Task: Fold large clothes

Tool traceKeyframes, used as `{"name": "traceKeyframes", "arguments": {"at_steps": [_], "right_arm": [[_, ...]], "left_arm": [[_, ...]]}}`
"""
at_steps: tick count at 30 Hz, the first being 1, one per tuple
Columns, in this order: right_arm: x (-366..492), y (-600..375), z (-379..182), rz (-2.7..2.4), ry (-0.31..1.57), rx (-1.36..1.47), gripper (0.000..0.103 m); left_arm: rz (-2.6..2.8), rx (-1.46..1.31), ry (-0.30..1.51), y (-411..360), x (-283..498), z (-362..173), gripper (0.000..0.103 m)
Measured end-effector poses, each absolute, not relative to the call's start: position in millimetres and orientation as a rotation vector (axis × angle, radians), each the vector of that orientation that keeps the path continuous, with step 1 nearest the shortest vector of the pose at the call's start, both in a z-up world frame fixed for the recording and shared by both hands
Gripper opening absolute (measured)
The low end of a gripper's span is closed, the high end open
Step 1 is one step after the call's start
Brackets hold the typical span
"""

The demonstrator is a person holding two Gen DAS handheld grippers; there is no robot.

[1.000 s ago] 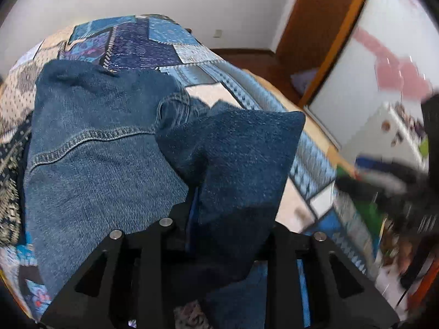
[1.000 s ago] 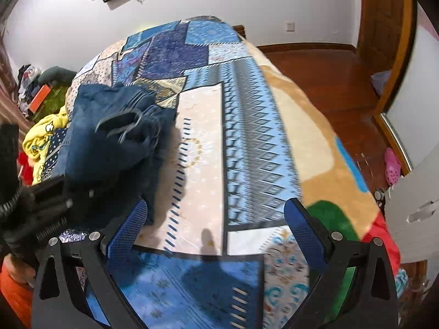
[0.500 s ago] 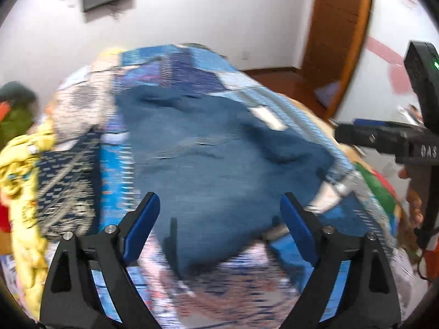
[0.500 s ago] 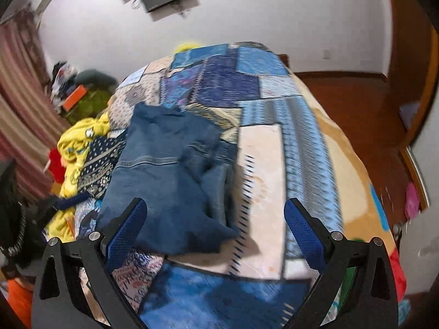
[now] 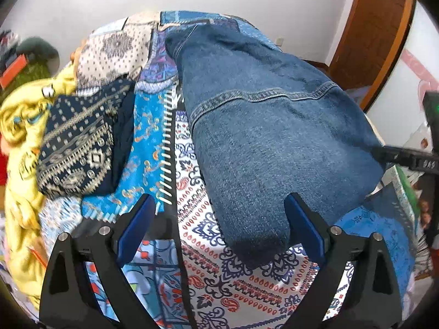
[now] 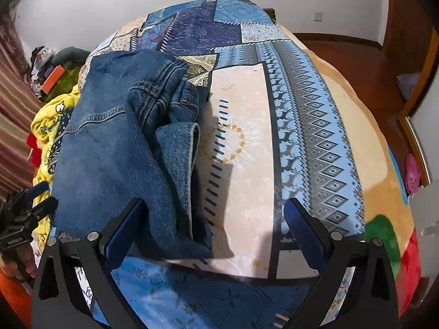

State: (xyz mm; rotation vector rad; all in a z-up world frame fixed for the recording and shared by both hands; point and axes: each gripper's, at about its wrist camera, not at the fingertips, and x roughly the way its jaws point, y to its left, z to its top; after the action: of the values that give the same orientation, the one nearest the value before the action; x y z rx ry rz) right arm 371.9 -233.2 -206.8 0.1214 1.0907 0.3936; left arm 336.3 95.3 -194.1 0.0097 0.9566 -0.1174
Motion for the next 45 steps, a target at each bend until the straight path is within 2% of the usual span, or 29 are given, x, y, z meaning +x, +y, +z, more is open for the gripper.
{"name": "traceKeyframes", "arguments": {"at_steps": [8, 16, 20, 28, 32, 39, 45], "right_arm": [[387.9, -195.1, -152.0, 0.479, 0.968, 0.038, 0.1], [425.3, -171.6, -176.8, 0.471, 1.009, -0.072, 0.1], [440.1, -201.4, -186.3, 0.44, 1.037, 0.015, 0.099], [425.9, -212.1, -159.9, 0.462, 0.963, 0.046, 0.101], [422.2, -202.4, -170.3, 0.601, 1.042, 0.089, 0.101], [436.3, -195.9, -233.9, 0.672, 1.274, 0.184, 0.101], [457.1, -190.3, -256.6, 0.788, 1.374, 0.316, 0.102]], "left_arm": [[-0.077, 0.071, 0.887, 98.1, 366.0, -161.2, 0.096], [-0.033, 0.089, 0.888, 101.0, 398.4, -165.4, 0.096], [-0.001, 0.11, 0.883, 106.2, 400.2, -169.2, 0.096], [-0.021, 0.048, 0.874, 121.7, 392.3, -156.8, 0.096], [-0.143, -0.092, 0.96, 127.0, 391.1, -165.6, 0.096], [-0.265, -0.358, 1.148, 138.3, 403.6, -217.2, 0.096], [-0.349, -0.551, 1.202, 141.5, 426.5, -242.3, 0.096]]}}
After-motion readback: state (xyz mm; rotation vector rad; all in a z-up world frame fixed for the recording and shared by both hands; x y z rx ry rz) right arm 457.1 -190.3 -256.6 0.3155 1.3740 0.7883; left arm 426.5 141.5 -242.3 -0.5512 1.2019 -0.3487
